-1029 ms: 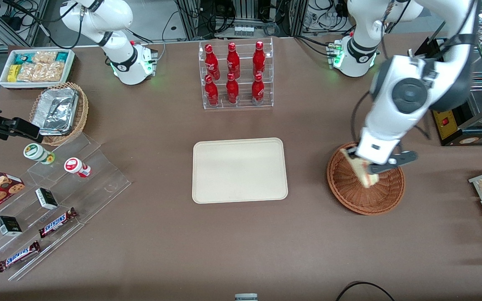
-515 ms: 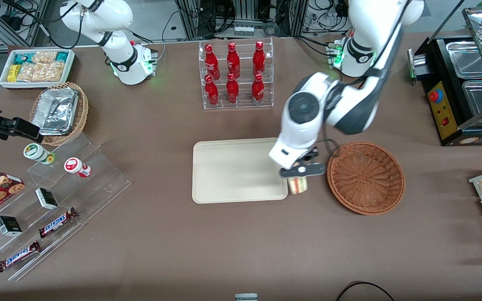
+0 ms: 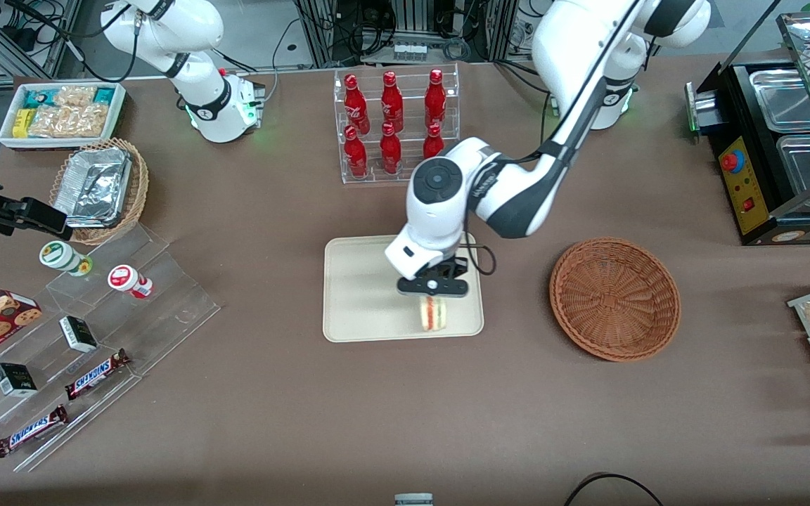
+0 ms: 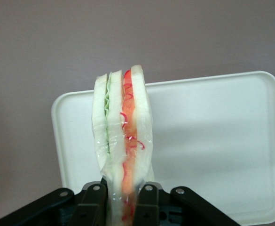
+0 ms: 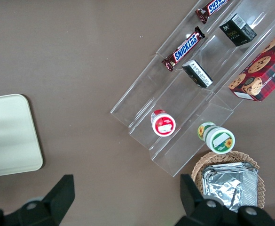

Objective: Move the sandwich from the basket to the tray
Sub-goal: 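Lift the sandwich and carry it with the left gripper over the tray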

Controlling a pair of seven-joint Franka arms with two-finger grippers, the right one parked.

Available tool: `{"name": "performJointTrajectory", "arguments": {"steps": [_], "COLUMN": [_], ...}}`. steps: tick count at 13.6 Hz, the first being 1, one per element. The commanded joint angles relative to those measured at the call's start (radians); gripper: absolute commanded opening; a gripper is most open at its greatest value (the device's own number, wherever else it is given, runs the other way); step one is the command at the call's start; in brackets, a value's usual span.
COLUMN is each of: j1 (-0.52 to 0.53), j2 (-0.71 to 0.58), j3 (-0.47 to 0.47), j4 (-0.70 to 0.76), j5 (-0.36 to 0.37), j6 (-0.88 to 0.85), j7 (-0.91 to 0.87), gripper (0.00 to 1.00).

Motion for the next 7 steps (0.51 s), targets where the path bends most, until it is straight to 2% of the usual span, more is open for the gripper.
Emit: {"name": "performJointTrajectory", "arguments": {"steps": [1, 7], "j1": [-0.035, -0.084], "j2": [0.059, 0.171], "j3": [0.013, 0.013], "j4": [0.060, 0.125], "j5": [0.005, 0.005], "j6": [0.020, 0.021], "j7": [-0.008, -0.066], "gripper": [0.00, 0.00]}}
